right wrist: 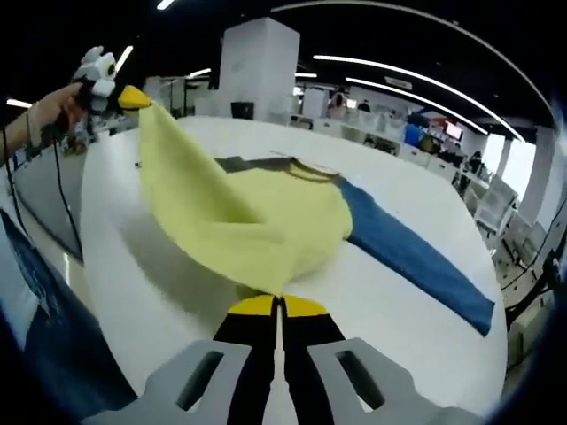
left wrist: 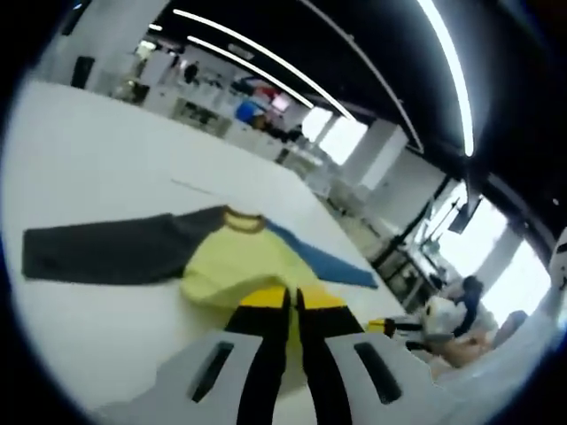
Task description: Fold the garment on the visible template until the final outline fits inside the template.
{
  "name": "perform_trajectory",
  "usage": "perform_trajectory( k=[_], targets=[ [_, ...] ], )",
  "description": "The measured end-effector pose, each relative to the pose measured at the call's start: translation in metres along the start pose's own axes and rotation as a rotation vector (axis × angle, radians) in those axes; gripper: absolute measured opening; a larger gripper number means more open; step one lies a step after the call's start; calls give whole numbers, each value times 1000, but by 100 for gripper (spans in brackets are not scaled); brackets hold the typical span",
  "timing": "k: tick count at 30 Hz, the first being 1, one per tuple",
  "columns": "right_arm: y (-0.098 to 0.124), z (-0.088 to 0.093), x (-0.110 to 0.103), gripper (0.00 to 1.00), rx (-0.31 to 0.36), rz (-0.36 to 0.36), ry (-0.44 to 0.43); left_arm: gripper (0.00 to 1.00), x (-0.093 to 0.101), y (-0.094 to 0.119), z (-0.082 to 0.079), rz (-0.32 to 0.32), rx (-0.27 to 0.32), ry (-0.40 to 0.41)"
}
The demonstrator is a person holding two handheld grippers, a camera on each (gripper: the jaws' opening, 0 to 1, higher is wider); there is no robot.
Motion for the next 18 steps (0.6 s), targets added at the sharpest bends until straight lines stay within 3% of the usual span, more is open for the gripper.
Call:
perform_trajectory(
  k=[4,11,15,18],
  targets=[
    [11,-15,13,2,18,36,43,0,0,1,-1,-55,-45,-55],
    [30,-43,32,1,38,75,232,0,5,7,-8,-109,-112,-157],
    [46,-64,44,1,70,95,284,0,15,12,-18,-134,-134,-244],
    [59,-86,55,1,87,128,385,0,22,17,-32,-144,-130,-301]
  ],
)
Point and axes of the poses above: the point that each gripper's makers call its tool centre point, and the gripper's own axes: y roughly backward along the fingers, x roughly to its right, z roughly out of its underside, the point moved 9 cm from there along y, roughly backward along the fingers, and after that the axes turned 11 degrees about -x, right-handed, at the moved point
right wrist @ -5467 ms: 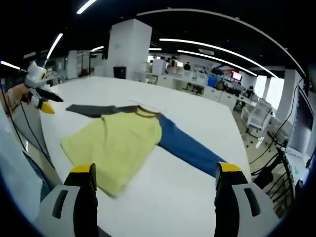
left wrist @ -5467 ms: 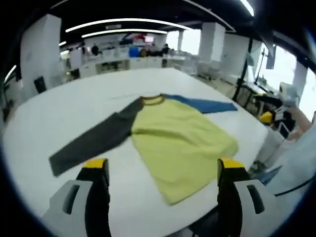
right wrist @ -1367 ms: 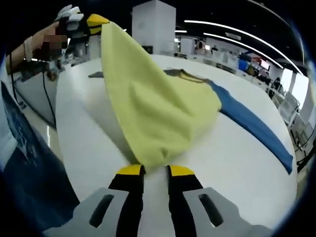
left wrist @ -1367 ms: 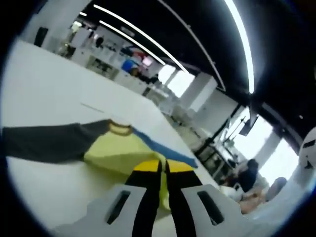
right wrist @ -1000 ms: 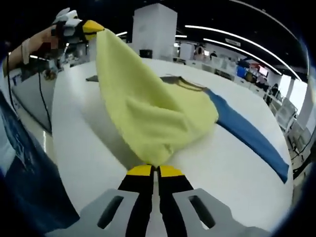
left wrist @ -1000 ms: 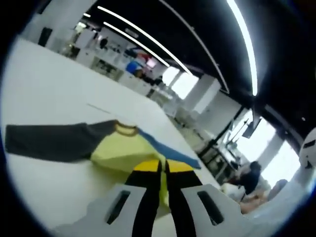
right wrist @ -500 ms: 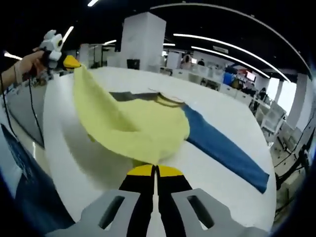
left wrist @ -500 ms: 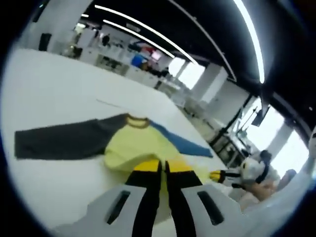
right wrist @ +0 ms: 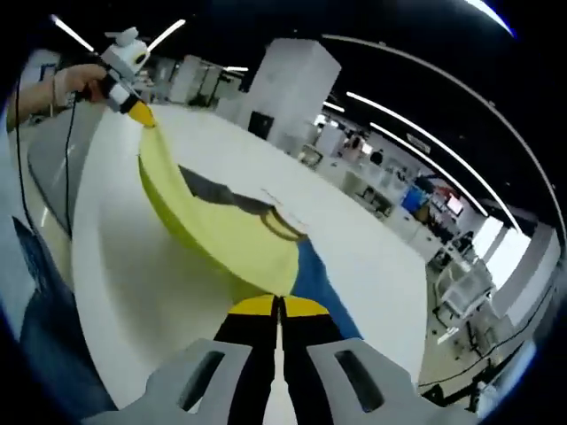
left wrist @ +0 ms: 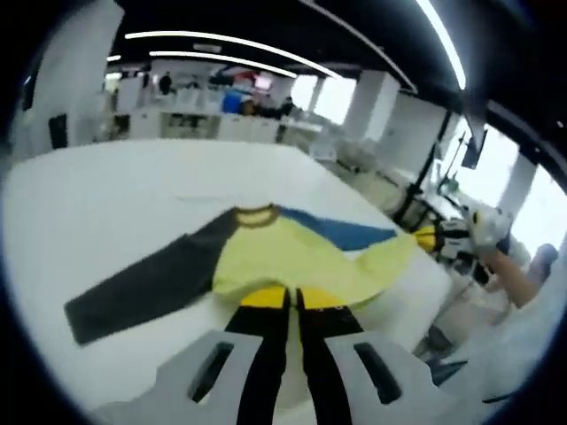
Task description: Fold the garment on the visible template until the final outline fits inside the template.
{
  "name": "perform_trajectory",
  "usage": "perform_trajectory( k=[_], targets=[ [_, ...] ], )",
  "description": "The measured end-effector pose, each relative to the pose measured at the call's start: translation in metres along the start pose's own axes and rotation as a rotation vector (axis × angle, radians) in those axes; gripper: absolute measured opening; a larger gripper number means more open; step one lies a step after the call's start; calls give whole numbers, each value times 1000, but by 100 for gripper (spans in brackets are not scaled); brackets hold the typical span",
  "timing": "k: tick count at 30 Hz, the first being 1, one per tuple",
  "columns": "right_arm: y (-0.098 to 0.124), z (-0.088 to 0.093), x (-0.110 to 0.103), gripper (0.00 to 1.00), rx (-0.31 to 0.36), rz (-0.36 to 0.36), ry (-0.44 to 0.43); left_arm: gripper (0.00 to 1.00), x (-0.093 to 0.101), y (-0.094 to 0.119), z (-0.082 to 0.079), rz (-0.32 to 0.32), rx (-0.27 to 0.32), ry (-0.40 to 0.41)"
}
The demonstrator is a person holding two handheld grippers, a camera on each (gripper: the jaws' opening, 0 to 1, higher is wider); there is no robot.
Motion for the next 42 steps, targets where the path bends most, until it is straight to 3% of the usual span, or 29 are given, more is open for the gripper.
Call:
perform_trajectory(
  k=[2,11,15,20,24,31,42],
  targets=[
    [4,-12,12,1,5,12,62,0,-1,4,-12,-22,0,-70],
    [24,-64,57,1,53,66,241,0,4,19,-62,-64,36,-201],
    [34,-73,56,1,62,38,276,0,4,29,-66,-72,30,-226],
    [41,-59,35,1,32,-51,310,0,5,34,-48,-76,-8,-229],
    [39,-38,11,1,-2,-146,274,0,3,30,-21,-60,-76,-182],
    [36,-8,-28,1,-39,-312,182,0,1,24,18,-24,-135,-91],
    [27,15,-66,1,-69,-438,126,0,-2,21,64,-25,-215,11]
  ],
)
Point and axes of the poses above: the point that each gripper's makers call its tool centre point, and the gripper's own axes: y roughly backward along the fingers, x roughly to its right, z roughly out of its underside, the point moved 9 cm from there along y, roughly backward along the fingers, and after that the axes turned 11 degrees about -x, right-handed, at the moved point
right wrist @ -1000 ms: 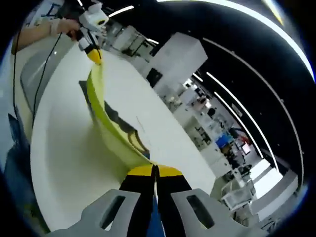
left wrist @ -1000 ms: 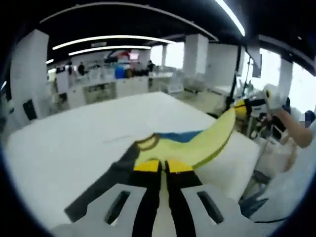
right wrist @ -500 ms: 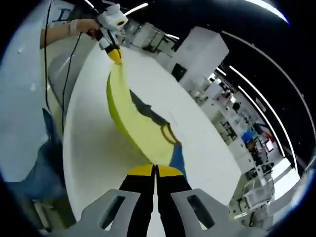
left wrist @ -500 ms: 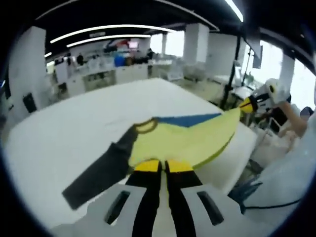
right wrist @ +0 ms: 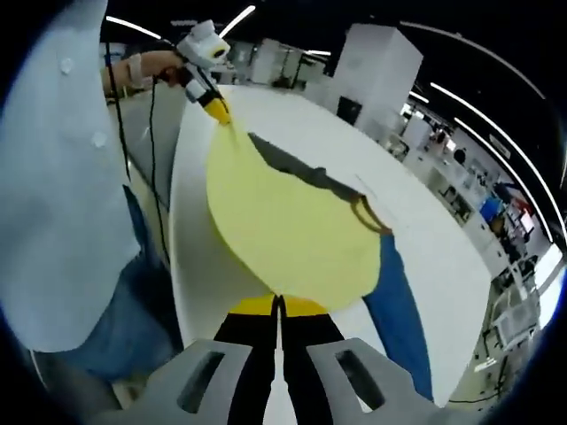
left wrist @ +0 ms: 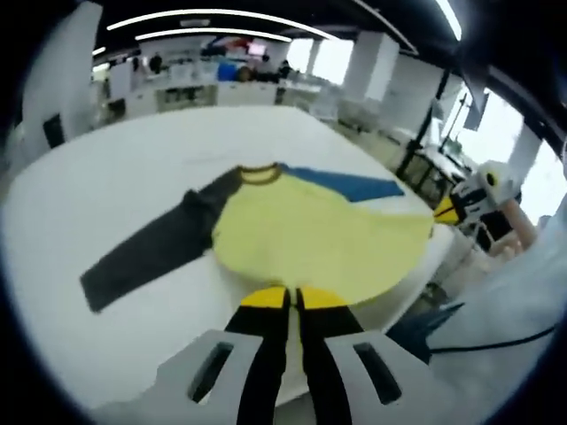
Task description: Fold the garment on the visible template until the final outline fits inside the template.
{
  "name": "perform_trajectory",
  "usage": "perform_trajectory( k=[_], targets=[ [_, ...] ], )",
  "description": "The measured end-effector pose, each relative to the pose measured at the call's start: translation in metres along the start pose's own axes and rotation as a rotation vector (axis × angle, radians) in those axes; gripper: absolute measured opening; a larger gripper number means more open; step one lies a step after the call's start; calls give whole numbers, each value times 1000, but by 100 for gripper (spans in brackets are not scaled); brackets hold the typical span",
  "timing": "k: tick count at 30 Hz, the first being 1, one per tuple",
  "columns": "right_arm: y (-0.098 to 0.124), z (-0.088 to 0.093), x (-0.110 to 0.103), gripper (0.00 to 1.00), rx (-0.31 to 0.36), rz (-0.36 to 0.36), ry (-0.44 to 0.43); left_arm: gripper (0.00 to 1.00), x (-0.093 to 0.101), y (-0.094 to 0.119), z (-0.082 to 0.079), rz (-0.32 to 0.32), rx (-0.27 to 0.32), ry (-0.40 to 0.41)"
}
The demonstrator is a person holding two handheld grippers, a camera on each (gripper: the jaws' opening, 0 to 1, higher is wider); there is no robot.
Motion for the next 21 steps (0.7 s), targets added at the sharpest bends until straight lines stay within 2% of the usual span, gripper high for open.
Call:
perform_trajectory(
  k=[8,11,14,21],
  targets=[
    [-22,9,-19,1,-38,-73,5,0,-2,-12,25,-1,-61,53],
    [-27,12,-23,1,-40,-89,1,0,-3,-14,29,3,-68,64],
    [-37,16,-30,1,-46,-114,-7,0,-6,-16,35,-20,-97,76],
    [-59,16,-44,1,-59,-178,6,0,-2,-19,40,-10,-100,96]
  ],
)
Point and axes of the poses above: the point that each gripper's makers call its tool centre point, and the gripper's own axes: y roughly backward along the fingers, x roughly to its right, z roughly out of its underside, the point moved 9 cm from there along y, roughly backward along the fingers, and after that the axes turned 11 degrees about -x, right-handed, at the moved point
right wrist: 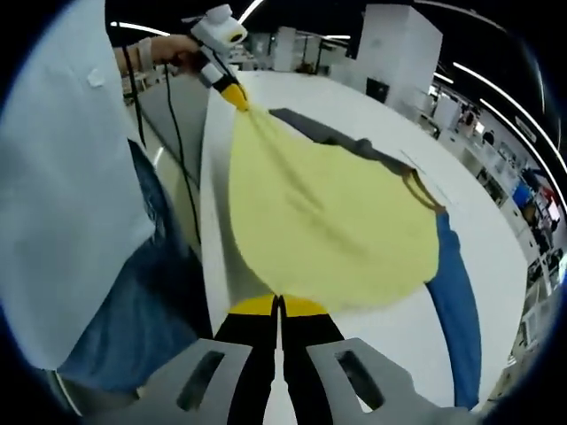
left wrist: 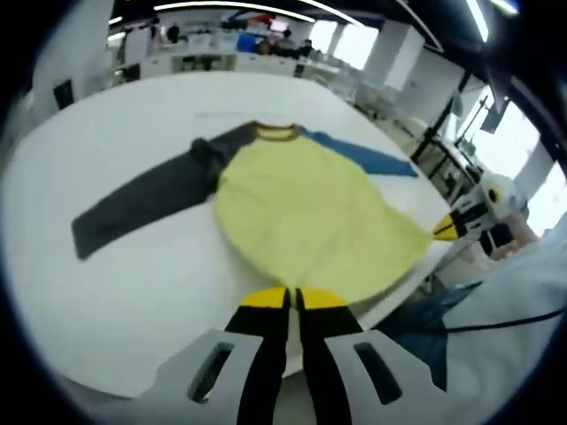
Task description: Fold the garment on the visible template until the final outline fits inside the template.
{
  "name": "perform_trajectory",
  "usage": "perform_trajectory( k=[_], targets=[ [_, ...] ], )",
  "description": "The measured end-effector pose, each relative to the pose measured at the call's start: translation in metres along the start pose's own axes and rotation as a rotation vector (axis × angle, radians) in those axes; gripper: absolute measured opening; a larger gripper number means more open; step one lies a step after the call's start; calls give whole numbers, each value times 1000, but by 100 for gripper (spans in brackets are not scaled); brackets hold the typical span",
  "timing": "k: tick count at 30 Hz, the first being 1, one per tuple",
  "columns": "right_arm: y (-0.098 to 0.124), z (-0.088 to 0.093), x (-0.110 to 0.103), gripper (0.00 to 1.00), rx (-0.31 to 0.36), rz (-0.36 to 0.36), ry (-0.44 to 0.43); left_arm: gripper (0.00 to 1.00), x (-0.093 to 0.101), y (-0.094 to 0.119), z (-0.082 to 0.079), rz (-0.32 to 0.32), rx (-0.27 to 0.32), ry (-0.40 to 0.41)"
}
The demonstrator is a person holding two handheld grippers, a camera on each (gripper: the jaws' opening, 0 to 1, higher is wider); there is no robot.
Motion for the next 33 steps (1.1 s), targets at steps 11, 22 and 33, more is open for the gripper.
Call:
perform_trajectory(
  k=[11,22,33],
  targets=[
    [-26,6,-9,1,-19,-78,-30,0,-6,-6,11,2,-32,41],
    [-30,29,-15,1,-87,-98,-78,0,-13,-24,30,-29,-146,64],
    [-17,42,-15,1,-114,-97,-125,0,-13,-41,46,-26,-245,70]
  ],
)
Point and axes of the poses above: the point that each gripper's makers call its tool centre point, and the gripper's own axes: y roughly backward along the fingers, x roughly to its right, z roughly out of its underside, the point moved 9 cm from there along y, roughly backward along the fingers, and after that the axes turned 11 degrees about -x, right-handed, at the moved point
